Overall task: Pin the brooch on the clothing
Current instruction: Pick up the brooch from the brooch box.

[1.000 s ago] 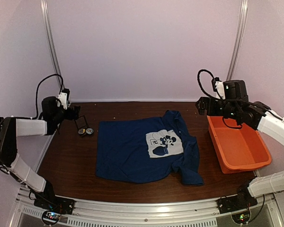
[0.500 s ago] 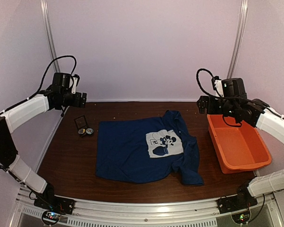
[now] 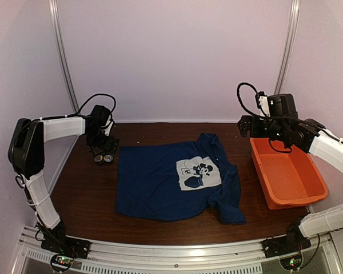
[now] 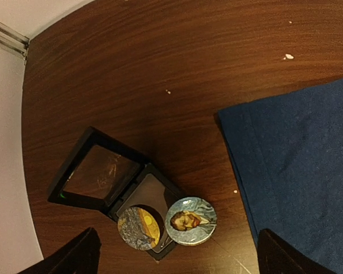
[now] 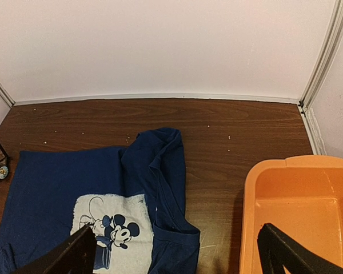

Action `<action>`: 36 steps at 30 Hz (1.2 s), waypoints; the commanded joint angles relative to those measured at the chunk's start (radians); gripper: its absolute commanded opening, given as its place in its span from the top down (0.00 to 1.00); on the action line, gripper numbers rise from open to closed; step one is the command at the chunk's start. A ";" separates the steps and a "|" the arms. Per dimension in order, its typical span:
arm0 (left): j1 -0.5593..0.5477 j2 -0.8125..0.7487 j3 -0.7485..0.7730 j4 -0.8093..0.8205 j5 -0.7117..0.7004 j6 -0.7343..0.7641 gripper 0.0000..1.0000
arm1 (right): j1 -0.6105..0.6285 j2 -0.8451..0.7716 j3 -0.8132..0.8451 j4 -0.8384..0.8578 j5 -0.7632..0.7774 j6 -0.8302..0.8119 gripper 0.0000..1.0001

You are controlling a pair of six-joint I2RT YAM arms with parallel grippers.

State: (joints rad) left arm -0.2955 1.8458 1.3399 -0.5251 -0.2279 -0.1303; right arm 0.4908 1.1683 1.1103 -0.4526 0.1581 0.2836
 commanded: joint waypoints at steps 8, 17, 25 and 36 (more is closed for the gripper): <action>-0.031 0.093 0.040 -0.035 0.016 -0.052 0.02 | -0.005 -0.022 -0.010 0.019 0.007 -0.003 0.00; -0.031 0.139 0.067 -0.043 -0.049 -0.067 0.08 | -0.006 -0.039 -0.018 0.019 -0.004 -0.006 0.00; -0.031 0.195 0.107 -0.067 -0.053 -0.068 0.11 | -0.005 -0.055 -0.026 0.029 -0.012 -0.004 0.00; -0.016 0.221 0.099 -0.061 -0.048 -0.073 0.16 | -0.005 -0.073 -0.036 0.032 -0.017 -0.006 0.00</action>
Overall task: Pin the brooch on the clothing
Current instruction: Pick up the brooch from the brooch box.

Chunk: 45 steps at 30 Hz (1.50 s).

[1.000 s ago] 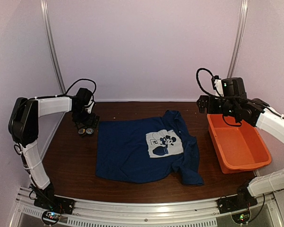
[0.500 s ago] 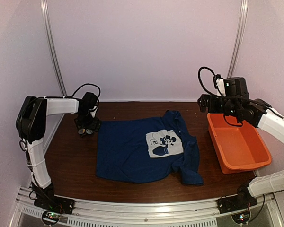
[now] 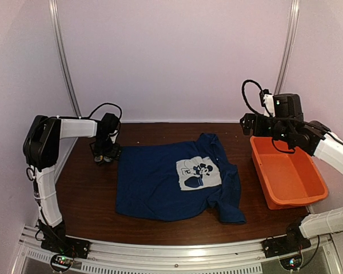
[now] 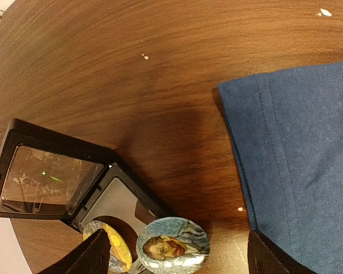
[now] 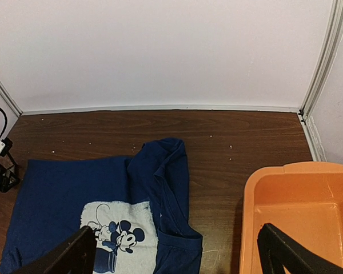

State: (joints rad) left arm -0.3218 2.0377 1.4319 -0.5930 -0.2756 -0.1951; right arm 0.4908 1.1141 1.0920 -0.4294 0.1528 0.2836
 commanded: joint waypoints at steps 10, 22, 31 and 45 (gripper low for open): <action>0.012 0.054 0.010 0.007 0.006 -0.004 0.19 | -0.006 -0.027 -0.020 0.009 -0.017 -0.008 0.00; 0.012 0.063 0.007 0.005 0.003 -0.004 0.26 | -0.005 -0.037 -0.025 0.009 -0.015 -0.011 0.00; 0.012 0.064 0.001 0.005 0.007 -0.008 0.30 | -0.005 -0.034 -0.011 -0.003 -0.015 -0.015 0.00; 0.012 0.059 -0.002 -0.005 -0.020 -0.022 0.36 | -0.005 -0.041 -0.007 -0.011 -0.007 -0.015 0.00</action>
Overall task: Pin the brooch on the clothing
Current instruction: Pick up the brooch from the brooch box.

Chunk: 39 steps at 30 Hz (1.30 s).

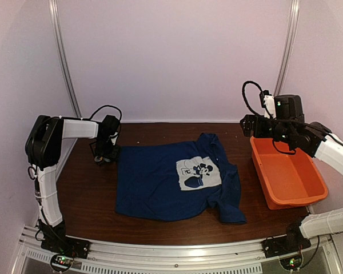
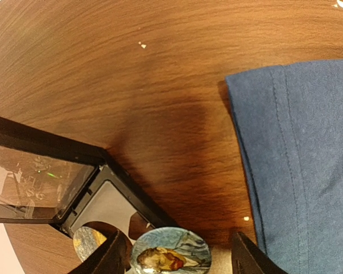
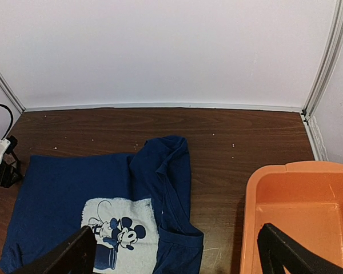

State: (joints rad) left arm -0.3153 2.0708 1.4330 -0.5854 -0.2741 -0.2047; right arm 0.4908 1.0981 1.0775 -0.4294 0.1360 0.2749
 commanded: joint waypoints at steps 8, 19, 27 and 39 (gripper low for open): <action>0.005 0.026 -0.008 -0.016 -0.031 -0.020 0.36 | -0.006 -0.023 0.007 -0.013 0.007 -0.008 0.00; 0.005 0.028 -0.008 -0.017 -0.039 -0.022 0.42 | -0.005 -0.020 0.009 -0.009 0.008 -0.008 0.00; 0.005 0.028 -0.006 -0.018 -0.031 -0.022 0.47 | -0.005 -0.022 0.009 -0.008 0.008 -0.008 0.00; 0.005 0.014 -0.002 -0.019 -0.031 -0.024 0.53 | -0.005 -0.014 0.010 -0.010 0.012 -0.008 0.00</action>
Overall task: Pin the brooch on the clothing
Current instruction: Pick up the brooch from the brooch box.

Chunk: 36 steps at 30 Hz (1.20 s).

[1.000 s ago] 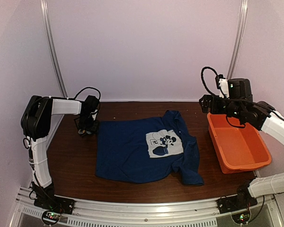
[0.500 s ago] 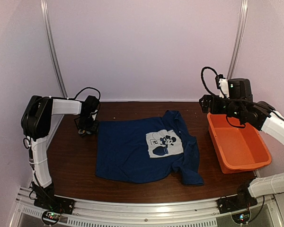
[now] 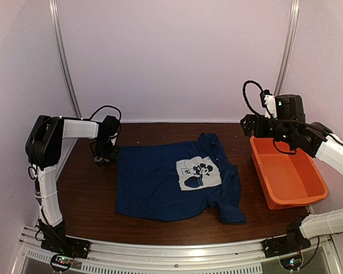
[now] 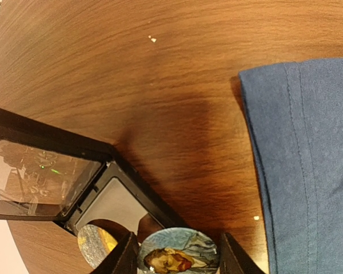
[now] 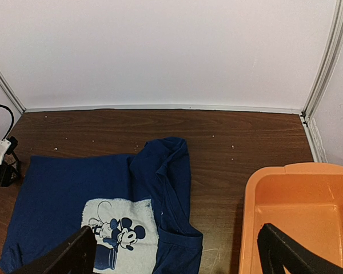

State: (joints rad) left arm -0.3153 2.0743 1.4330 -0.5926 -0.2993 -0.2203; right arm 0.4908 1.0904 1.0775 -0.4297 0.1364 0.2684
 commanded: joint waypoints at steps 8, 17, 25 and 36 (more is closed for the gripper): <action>0.005 -0.007 -0.002 -0.012 0.002 -0.012 0.60 | -0.005 -0.009 0.010 -0.012 0.019 -0.003 0.00; -0.016 -0.063 0.003 -0.010 0.023 -0.009 0.60 | -0.005 -0.006 0.009 -0.007 0.016 -0.004 0.00; -0.070 -0.137 0.000 -0.008 0.048 -0.002 0.60 | -0.005 -0.003 0.004 -0.007 0.017 -0.008 0.00; -0.203 -0.230 0.024 0.005 0.191 -0.005 0.59 | -0.004 -0.010 -0.016 0.015 0.002 0.017 0.00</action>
State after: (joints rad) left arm -0.4648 1.9121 1.4326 -0.6052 -0.1928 -0.2230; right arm 0.4908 1.1000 1.0771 -0.4294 0.1360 0.2687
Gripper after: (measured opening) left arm 0.451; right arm 0.997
